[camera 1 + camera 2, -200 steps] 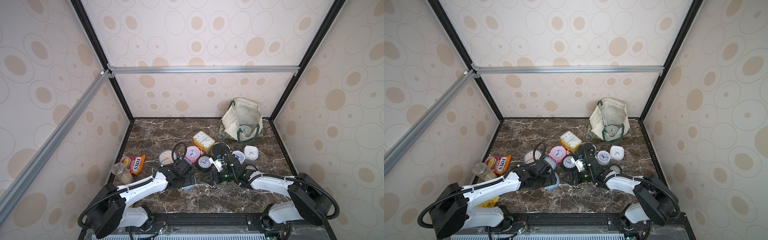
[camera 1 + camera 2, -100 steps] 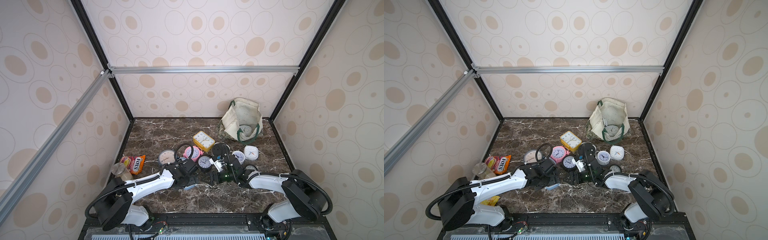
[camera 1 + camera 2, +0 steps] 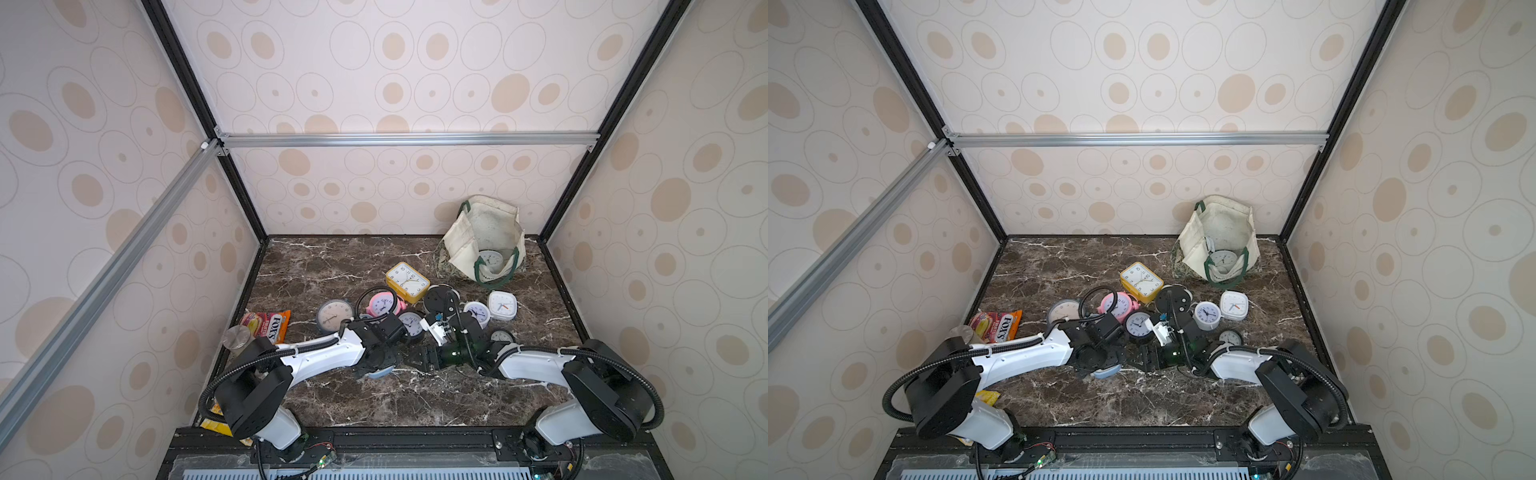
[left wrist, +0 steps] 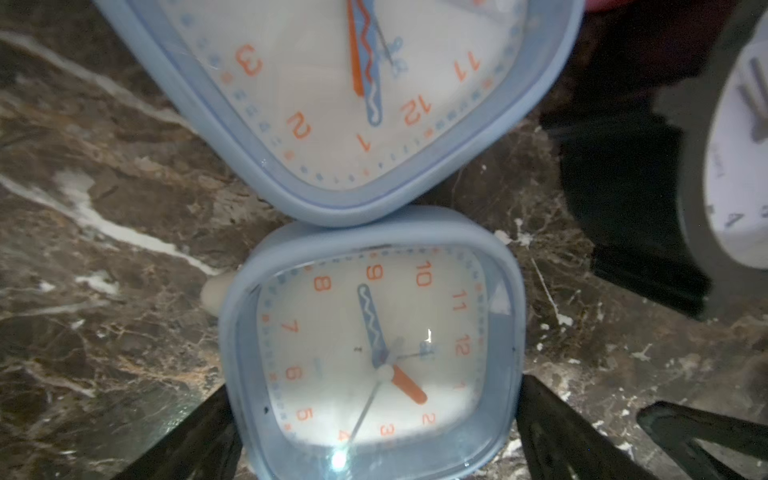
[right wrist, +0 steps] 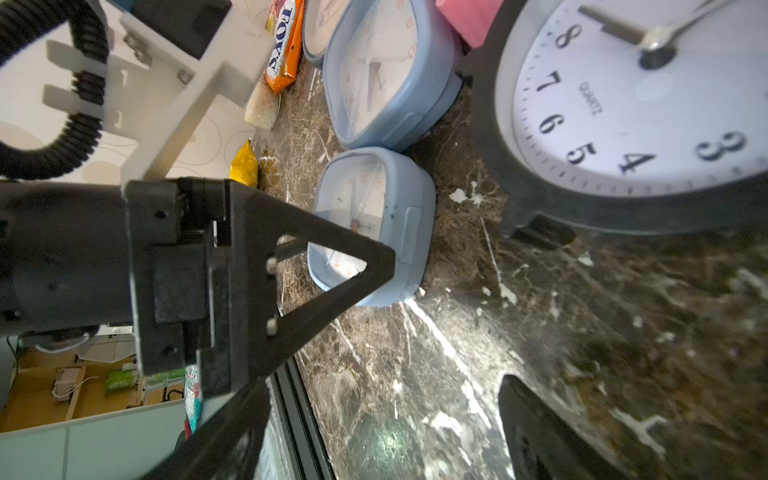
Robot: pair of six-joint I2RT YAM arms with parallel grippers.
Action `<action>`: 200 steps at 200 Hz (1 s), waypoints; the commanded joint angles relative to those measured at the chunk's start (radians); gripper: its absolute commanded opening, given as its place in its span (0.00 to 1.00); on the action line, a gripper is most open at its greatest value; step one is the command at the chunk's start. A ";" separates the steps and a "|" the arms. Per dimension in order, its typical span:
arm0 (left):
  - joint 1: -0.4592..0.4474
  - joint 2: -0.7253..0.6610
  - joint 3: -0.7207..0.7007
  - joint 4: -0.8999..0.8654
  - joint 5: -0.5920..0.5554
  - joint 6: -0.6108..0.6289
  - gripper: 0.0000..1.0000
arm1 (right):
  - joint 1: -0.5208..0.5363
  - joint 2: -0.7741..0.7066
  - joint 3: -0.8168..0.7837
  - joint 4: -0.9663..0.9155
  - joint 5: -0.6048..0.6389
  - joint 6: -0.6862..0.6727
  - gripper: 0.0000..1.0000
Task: Put the alarm clock into the canvas bag
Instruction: Pick up the alarm from the center of the board.
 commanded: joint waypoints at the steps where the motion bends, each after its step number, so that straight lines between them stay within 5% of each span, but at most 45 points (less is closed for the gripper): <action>1: -0.009 0.023 0.032 -0.021 -0.028 -0.020 0.98 | -0.007 -0.020 -0.019 0.017 -0.016 0.005 0.88; 61: -0.008 0.049 0.014 0.004 -0.023 -0.025 0.98 | -0.015 -0.029 -0.021 0.012 -0.018 0.004 0.88; 111: -0.010 -0.016 0.066 -0.048 -0.082 0.007 0.81 | -0.031 -0.070 -0.037 -0.004 -0.002 0.000 0.88; 200: 0.007 -0.167 0.312 0.025 -0.059 0.005 0.81 | -0.046 -0.521 -0.152 -0.003 0.315 0.023 1.00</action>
